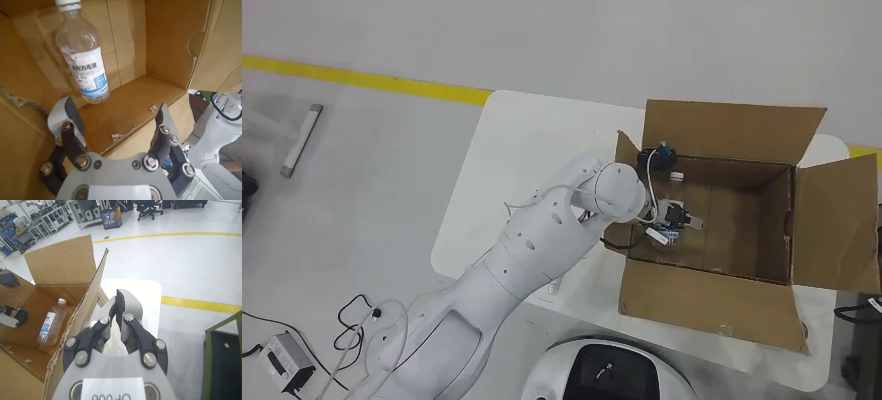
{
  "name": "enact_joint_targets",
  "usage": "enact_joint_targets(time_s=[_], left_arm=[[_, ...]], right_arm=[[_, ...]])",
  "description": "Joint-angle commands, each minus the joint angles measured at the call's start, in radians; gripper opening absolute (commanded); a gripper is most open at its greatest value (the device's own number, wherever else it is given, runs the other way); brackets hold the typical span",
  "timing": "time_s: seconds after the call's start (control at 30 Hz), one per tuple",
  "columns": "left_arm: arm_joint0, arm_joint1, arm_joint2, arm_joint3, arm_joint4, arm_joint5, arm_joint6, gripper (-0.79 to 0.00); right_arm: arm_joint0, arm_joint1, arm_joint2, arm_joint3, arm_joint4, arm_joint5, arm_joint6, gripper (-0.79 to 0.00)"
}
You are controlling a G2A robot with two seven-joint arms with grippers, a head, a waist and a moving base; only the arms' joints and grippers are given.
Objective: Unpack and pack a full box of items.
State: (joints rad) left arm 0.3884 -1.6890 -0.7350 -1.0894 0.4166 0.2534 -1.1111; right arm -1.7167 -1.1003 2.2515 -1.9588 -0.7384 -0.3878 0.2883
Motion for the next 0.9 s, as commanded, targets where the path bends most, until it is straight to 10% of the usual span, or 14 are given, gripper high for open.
enact_joint_targets(time_s=[0.0,0.33,0.87], left_arm=[[0.004,0.004,-0.007,-0.019,0.012,-0.004,0.008,0.0],[0.041,0.039,-0.057,-0.252,0.141,-0.117,0.022,0.0],[0.127,0.123,-0.234,-0.686,0.389,-0.163,-0.278,0.0]], right_arm=[[0.0,0.0,0.0,0.0,0.0,0.0,0.0,-0.785],[0.0,0.0,0.0,0.0,0.0,0.0,0.0,-0.785],[0.0,0.0,0.0,0.0,0.0,0.0,0.0,-0.785]])
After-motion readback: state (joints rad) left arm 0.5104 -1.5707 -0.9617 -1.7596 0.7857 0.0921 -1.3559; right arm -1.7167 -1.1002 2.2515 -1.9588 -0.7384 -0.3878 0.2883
